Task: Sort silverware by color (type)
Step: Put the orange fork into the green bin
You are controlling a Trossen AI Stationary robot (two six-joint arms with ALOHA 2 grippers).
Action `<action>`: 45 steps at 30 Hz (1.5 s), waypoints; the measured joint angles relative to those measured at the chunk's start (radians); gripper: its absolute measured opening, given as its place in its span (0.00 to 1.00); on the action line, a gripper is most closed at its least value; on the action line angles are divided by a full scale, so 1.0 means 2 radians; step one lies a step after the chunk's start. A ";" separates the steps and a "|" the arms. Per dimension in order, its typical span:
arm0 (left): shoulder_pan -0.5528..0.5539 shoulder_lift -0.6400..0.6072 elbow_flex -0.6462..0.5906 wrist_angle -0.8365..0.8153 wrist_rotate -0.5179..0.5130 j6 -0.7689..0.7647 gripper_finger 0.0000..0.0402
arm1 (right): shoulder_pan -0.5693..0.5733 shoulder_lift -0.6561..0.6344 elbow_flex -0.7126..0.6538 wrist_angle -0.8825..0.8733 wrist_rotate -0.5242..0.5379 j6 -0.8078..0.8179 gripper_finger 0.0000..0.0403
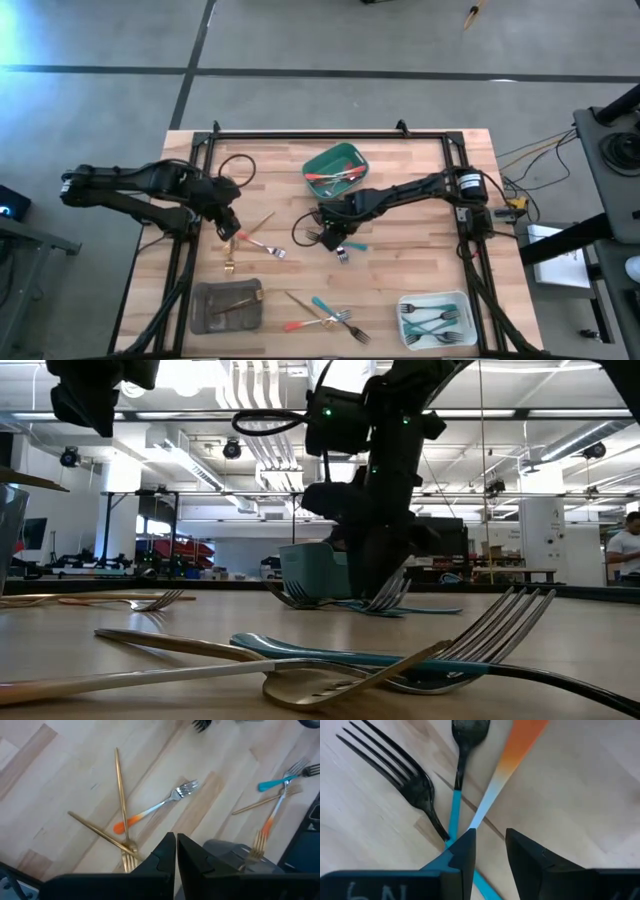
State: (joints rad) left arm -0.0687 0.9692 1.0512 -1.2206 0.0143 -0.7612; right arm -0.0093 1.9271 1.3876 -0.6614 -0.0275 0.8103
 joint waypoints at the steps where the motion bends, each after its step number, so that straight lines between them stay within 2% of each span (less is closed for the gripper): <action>1: 0.000 -0.001 0.000 0.000 -0.003 0.000 0.00 | 0.000 -0.002 0.000 -0.001 0.001 0.000 0.24; 6: 0.000 -0.001 0.000 0.000 -0.004 0.000 0.00 | -0.001 -0.018 0.000 -0.002 0.002 0.004 0.25; 24: 0.000 0.002 0.000 0.000 -0.004 0.000 0.00 | 0.003 -0.005 -0.001 0.012 0.014 0.035 0.22; 45: 0.000 0.003 0.000 0.000 -0.004 0.000 0.00 | 0.018 0.021 0.001 0.025 0.025 0.014 0.21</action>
State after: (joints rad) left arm -0.0685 0.9752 1.0512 -1.2201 0.0063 -0.7616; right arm 0.0265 1.9697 1.3891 -0.6121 0.0231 0.8374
